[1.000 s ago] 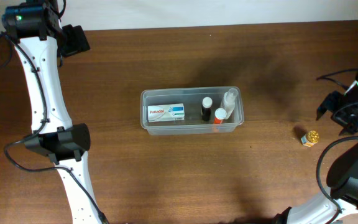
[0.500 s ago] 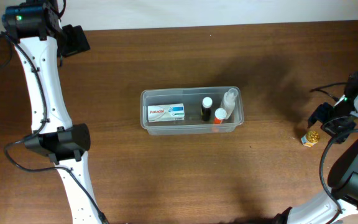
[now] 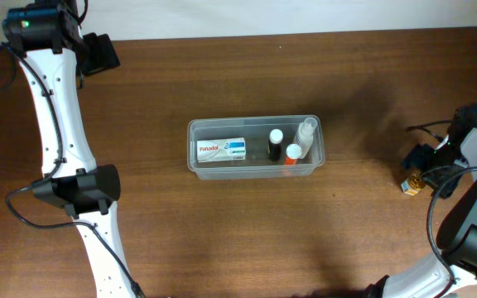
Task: Pack container
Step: 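Raise right gripper and move it right toward the gold-capped jar, then lower right gripper and close it on the gold-capped jar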
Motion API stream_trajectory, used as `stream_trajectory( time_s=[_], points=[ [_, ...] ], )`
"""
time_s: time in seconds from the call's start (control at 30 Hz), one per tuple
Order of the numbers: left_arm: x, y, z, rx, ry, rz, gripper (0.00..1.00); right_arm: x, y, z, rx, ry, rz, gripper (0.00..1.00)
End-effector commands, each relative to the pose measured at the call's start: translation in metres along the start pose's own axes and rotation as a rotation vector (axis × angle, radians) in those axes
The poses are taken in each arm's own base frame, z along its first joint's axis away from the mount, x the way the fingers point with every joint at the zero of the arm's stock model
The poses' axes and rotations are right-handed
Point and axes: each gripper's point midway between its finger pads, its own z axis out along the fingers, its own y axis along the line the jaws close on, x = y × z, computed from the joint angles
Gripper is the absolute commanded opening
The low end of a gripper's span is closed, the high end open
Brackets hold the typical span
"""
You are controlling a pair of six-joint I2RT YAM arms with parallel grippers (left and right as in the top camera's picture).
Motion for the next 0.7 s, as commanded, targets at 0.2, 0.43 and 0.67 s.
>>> stream_trajectory(
  time_s=[0.2, 0.43, 0.67],
  points=[
    [-0.002, 0.001, -0.008, -0.005, -0.022, 0.016, 1.0, 0.003, 0.002, 0.007, -0.027, -0.023, 0.004, 0.83],
    [-0.002, 0.001, -0.008, -0.005, -0.022, 0.016, 0.99, 0.004, 0.001, 0.017, -0.023, -0.022, 0.004, 0.83],
    [-0.002, 0.001, -0.008, -0.004, -0.022, 0.016, 0.99, 0.005, 0.001, 0.018, -0.023, -0.02, 0.004, 0.82]
  ],
)
